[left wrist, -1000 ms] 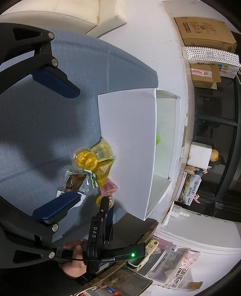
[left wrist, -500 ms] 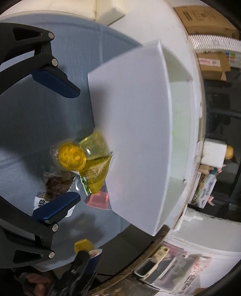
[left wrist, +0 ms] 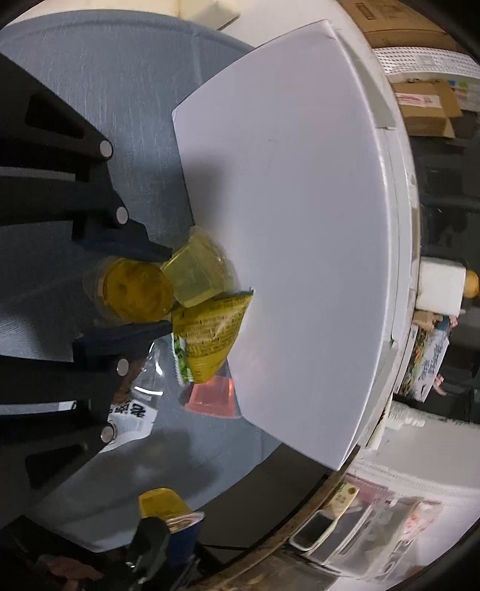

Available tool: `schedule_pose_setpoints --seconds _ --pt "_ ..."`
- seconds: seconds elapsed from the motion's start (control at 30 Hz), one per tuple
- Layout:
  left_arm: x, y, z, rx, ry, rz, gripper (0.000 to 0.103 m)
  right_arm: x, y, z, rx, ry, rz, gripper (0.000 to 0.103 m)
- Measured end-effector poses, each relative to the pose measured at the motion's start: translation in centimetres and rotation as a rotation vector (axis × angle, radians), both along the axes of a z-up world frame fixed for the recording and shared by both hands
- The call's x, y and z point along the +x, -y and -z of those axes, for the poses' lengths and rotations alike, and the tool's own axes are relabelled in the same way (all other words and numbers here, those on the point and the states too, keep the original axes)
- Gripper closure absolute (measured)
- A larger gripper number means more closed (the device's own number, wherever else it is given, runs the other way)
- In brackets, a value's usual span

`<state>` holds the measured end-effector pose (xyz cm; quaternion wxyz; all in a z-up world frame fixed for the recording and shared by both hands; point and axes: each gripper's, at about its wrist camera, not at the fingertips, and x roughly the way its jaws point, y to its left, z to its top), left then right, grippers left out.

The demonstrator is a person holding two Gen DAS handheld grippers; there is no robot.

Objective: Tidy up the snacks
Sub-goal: 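Grasp a yellow jelly cup with the left tool and lift it, then lower the yellow jelly cup into the white box and open the left tool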

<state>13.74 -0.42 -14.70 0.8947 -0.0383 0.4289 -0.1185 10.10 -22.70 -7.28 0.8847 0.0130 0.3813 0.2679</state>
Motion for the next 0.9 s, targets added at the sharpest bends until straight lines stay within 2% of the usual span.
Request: schedule_pose_setpoints --seconds 0.2,0.33,0.53,0.7,0.8,0.9 --pt "-2.4 -1.8 -1.0 -0.041 0.035 -0.022 0.068 -0.3 -0.3 -0.4 0.003 0.011 -0.011 0.052" --pt "-5.3 -4.2 -3.6 -0.074 0.107 -0.056 0.068 -0.5 -1.0 -0.7 0.005 0.021 -0.025 0.052" --pt "-6.9 -6.4 -7.7 -0.098 0.196 -0.079 0.068 -0.1 -2.3 -2.7 0.02 0.059 -0.057 0.052" --pt "-5.3 -6.8 -11.4 -0.098 0.271 -0.067 0.068 2.3 -3.2 -7.1 0.073 0.133 -0.088 0.052" --pt "-2.7 -6.3 -14.0 -0.084 0.317 -0.06 0.068 4.8 -3.8 -9.4 0.085 0.157 -0.076 0.052" --pt "0.4 -6.4 -15.6 -0.083 0.329 -0.06 0.068 8.3 -4.6 -11.0 0.09 0.154 -0.068 0.052"
